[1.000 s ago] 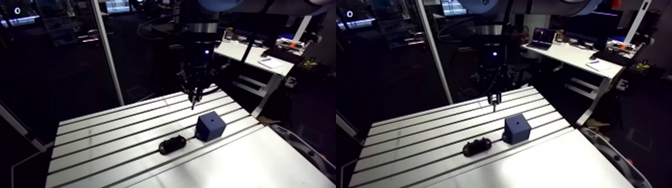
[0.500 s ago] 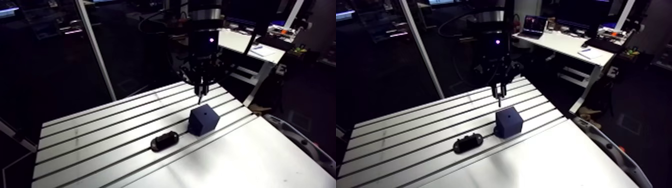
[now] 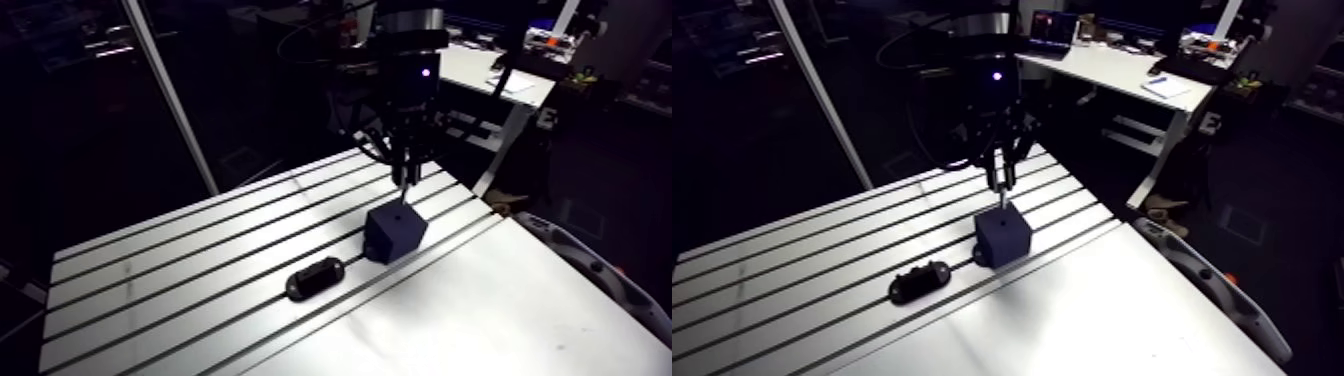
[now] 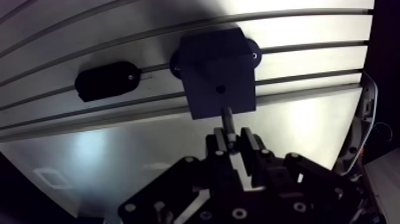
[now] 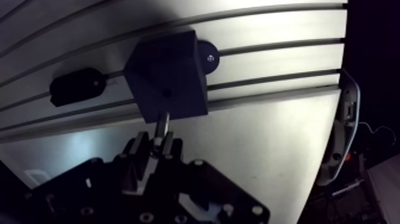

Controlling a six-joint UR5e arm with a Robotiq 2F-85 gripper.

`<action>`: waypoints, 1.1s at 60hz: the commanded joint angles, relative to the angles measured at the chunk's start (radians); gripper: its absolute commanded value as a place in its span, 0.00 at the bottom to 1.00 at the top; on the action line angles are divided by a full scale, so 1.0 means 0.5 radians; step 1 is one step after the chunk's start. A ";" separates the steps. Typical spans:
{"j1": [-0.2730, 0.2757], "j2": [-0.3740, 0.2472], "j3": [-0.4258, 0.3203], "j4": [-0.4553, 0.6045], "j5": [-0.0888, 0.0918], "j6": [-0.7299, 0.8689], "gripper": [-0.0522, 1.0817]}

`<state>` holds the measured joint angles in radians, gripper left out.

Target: Pick up the M10 bolt and insert it into the hole until fully seated.

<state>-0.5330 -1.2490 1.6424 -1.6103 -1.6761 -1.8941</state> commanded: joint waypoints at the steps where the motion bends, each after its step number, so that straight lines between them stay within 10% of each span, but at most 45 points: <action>1: -0.005 0.029 -0.010 0.014 -0.003 -0.005 1.00; 66: -0.002 0.045 0.024 -0.020 -0.006 -0.002 1.00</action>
<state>-0.5346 -1.2263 1.6536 -1.6181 -1.6803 -1.8953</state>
